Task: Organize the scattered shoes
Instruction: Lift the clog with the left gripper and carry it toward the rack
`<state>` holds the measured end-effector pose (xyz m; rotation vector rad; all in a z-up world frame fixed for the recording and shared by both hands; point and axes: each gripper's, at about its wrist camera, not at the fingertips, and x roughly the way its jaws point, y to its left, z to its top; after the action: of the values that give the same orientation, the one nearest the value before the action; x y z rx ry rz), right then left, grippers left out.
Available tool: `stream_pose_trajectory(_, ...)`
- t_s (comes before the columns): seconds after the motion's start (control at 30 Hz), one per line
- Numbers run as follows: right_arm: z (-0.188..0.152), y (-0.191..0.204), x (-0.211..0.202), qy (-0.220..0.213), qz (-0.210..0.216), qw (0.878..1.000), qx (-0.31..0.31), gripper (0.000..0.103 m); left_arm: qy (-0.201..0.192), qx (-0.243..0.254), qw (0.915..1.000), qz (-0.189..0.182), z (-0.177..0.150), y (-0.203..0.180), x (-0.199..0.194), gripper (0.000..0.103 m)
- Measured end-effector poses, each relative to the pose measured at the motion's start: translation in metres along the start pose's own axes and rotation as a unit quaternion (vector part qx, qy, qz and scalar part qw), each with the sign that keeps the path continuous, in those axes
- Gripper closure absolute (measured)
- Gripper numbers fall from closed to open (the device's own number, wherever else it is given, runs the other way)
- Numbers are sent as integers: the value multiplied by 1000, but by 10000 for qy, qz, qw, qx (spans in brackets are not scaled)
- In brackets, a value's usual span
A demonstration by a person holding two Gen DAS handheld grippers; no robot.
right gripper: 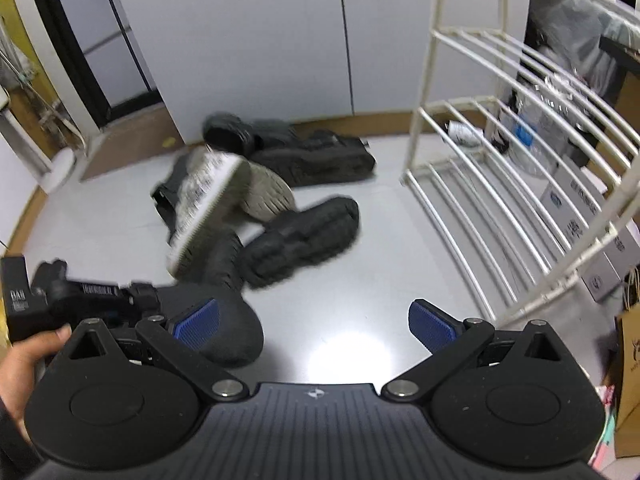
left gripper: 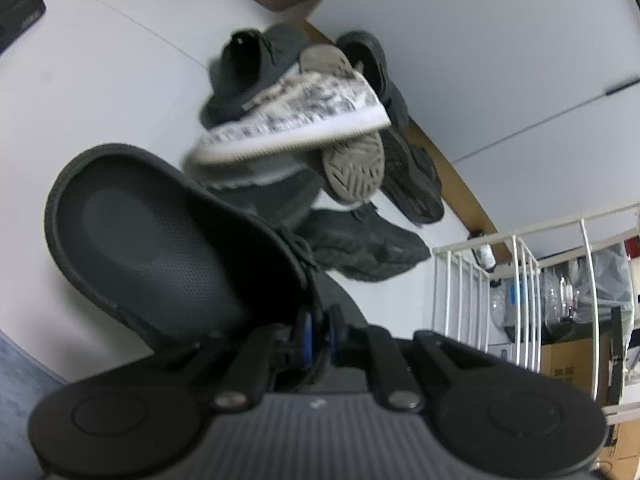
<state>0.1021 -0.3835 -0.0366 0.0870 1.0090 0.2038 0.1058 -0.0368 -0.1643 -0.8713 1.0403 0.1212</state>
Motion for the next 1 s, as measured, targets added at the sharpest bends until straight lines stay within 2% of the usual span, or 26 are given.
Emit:
stream_pose_trajectory(0.27,-11,-38,16,317,-73,9991,257,0,149,-207,9997,-25,-26,-29,44,95)
stream_pose_trajectory(0.57,-19,-64,26,512,-183,9978,390,0,392,-406,9984,-79,-51,-56,102,96)
stream_pose_trajectory(1.0,-31,-100,41,791,-343,9946,575,0,803,-714,9941,-126,-93,-65,188,96)
